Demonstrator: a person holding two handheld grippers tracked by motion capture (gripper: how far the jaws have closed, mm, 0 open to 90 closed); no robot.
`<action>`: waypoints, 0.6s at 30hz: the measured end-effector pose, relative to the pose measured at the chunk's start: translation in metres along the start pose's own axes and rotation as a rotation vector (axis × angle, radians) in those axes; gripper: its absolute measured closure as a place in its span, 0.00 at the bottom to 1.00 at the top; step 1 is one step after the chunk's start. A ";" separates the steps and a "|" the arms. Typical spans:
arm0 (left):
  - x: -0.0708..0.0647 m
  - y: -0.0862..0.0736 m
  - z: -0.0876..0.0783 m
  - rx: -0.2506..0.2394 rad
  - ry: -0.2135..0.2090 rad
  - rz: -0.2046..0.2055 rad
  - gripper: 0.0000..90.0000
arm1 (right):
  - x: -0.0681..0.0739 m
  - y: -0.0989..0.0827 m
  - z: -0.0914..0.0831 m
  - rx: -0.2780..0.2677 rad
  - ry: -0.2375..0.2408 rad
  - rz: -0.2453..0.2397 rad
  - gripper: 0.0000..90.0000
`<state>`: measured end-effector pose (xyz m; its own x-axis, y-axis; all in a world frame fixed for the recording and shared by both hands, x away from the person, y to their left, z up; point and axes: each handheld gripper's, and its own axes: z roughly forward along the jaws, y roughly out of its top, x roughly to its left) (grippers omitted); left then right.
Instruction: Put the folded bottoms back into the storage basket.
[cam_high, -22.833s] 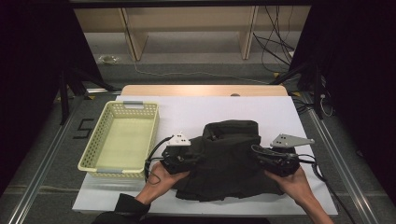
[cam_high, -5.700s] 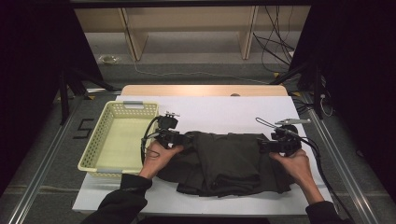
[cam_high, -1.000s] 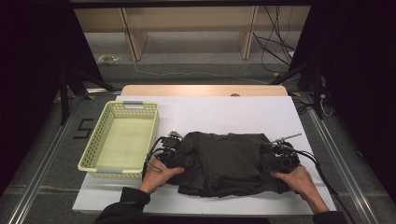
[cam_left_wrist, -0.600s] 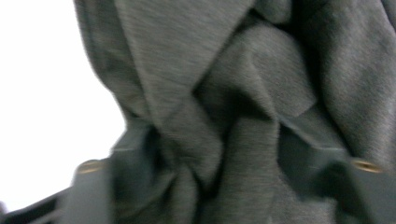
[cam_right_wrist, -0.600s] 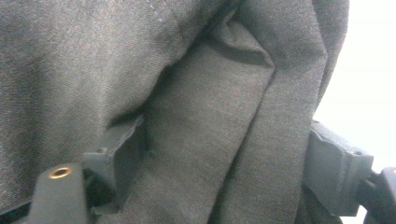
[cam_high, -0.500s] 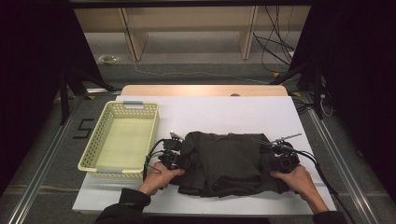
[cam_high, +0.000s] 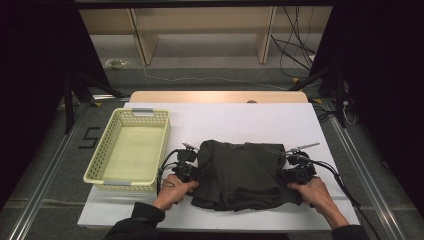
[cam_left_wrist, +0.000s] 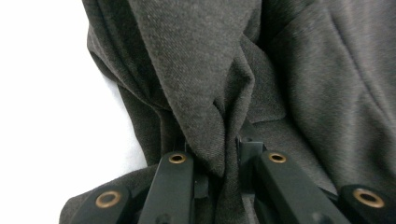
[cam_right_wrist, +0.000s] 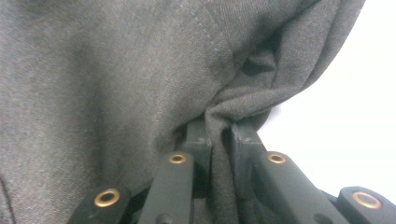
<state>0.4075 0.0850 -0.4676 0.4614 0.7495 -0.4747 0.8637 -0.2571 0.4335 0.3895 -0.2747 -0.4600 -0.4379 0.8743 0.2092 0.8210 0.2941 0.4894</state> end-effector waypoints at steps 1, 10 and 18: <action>0.000 0.000 0.000 0.000 0.000 0.000 0.89 | 0.000 0.000 -0.001 -0.007 0.005 -0.003 0.92; -0.008 0.004 -0.014 -0.062 -0.053 0.008 0.89 | 0.007 0.004 -0.016 -0.092 0.041 -0.012 0.92; -0.016 0.010 -0.028 -0.095 -0.090 0.024 0.89 | 0.012 0.007 -0.026 -0.142 0.053 -0.017 0.92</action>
<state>0.4027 0.0875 -0.4343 0.5019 0.6851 -0.5279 0.8309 -0.2126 0.5141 0.3804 -0.2718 -0.4323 -0.4731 0.8471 0.2420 0.7549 0.2482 0.6071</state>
